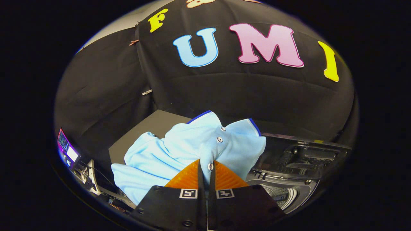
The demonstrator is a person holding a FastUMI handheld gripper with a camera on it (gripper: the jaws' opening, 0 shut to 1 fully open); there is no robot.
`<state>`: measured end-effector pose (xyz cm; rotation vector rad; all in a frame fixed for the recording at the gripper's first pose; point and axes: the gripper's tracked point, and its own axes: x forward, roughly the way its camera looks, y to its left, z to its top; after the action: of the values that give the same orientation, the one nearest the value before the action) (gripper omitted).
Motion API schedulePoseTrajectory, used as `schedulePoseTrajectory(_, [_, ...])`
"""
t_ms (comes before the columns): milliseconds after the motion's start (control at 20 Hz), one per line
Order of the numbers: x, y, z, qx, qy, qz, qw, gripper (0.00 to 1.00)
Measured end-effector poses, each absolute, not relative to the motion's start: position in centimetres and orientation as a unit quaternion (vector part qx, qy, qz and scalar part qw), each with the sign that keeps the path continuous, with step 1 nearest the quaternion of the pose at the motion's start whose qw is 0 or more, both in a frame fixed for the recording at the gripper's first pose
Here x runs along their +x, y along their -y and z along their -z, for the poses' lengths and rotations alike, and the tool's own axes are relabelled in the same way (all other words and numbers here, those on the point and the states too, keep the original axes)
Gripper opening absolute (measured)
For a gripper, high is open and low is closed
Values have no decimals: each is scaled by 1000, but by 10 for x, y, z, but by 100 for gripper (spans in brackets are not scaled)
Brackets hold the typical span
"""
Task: Put the clothes into the washing machine and then close the washing machine lid.
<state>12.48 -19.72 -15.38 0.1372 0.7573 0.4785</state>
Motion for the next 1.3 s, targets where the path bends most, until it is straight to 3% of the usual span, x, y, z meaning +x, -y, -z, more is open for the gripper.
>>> schedulePoseTrajectory(550, [123,331,181,91,-381,-173,904,7])
schedulePoseTrajectory(1300, [84,412,285,41,-451,-93,887,7])
